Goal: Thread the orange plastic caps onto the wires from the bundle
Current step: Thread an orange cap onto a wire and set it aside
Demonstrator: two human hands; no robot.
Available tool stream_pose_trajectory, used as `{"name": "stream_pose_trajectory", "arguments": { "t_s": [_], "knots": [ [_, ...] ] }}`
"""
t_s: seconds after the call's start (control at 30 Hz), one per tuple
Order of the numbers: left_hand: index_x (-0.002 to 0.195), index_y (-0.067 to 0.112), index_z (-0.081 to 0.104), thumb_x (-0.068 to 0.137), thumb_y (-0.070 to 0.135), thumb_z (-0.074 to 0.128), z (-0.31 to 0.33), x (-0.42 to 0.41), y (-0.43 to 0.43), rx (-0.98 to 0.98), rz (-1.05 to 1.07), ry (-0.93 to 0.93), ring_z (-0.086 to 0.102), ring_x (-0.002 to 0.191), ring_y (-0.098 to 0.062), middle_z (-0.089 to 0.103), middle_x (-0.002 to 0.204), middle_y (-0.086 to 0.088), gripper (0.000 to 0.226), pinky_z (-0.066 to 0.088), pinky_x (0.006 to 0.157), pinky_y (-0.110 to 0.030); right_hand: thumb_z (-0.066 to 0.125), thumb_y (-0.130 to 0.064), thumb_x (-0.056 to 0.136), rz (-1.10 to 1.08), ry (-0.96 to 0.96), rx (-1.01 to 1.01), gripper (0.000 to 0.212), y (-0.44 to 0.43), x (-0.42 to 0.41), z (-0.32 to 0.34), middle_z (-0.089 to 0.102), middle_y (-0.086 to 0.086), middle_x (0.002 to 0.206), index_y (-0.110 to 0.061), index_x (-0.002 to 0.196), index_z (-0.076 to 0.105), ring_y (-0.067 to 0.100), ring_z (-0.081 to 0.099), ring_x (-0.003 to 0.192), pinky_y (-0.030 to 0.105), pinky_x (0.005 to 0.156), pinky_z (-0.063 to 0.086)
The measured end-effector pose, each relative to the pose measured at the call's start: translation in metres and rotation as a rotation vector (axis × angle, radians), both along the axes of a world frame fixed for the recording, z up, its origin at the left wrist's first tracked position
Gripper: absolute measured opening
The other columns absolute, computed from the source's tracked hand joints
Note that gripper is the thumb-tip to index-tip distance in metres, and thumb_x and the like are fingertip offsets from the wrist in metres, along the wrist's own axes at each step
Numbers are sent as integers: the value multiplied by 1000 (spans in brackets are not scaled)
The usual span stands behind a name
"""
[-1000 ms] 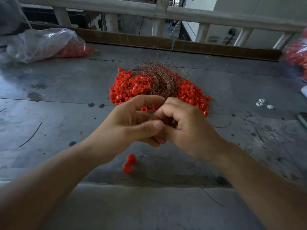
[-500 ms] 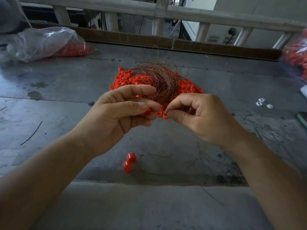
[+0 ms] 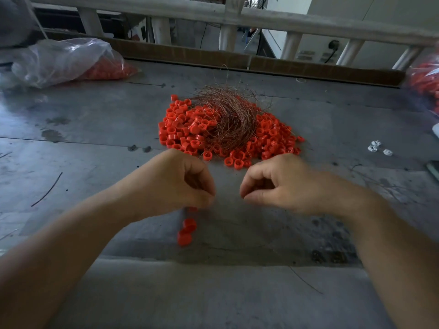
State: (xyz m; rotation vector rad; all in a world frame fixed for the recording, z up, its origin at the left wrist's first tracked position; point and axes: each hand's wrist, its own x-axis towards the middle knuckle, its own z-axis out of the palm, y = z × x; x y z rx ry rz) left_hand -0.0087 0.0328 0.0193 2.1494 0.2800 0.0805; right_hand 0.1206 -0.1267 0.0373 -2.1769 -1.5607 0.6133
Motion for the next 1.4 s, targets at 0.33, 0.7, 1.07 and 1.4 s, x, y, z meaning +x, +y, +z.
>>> {"name": "stream_pose_trajectory", "arguments": {
  "t_s": [0.33, 0.7, 1.07, 1.4],
  "knots": [
    [59, 35, 60, 69, 7, 73, -11, 6, 14, 219, 262, -104, 58, 58, 1, 63, 58, 15, 33, 44, 56, -14, 66, -38, 80, 67, 7, -120, 7, 3, -1, -8, 61, -18, 73, -32, 78, 62, -9, 56, 74, 8, 64, 44],
    [93, 18, 68, 81, 15, 66, -25, 22, 30, 545, 424, -86, 46, 88, -16, 44, 94, 3, 12, 31, 74, -27, 65, -36, 80, -81, -30, 60, 10, 3, 8, -8, 57, -16, 63, -27, 74, 65, -12, 52, 62, 6, 58, 39],
    [63, 28, 60, 70, 14, 71, -16, 17, 24, 391, 546, -171, 56, 63, -1, 59, 64, 15, 19, 33, 49, -6, 62, -23, 85, -259, -343, 295, 15, 10, 23, -20, 56, -5, 106, -15, 97, 68, 13, 48, 105, 17, 88, 30],
    [89, 21, 72, 73, 7, 69, -16, 15, 18, 354, 460, -179, 57, 72, 1, 62, 75, 16, 22, 37, 61, -8, 41, -31, 95, -154, -469, 135, 52, 26, 28, -40, 16, -7, 153, -14, 142, 28, 5, -1, 140, 37, 112, -7]
  ]
}}
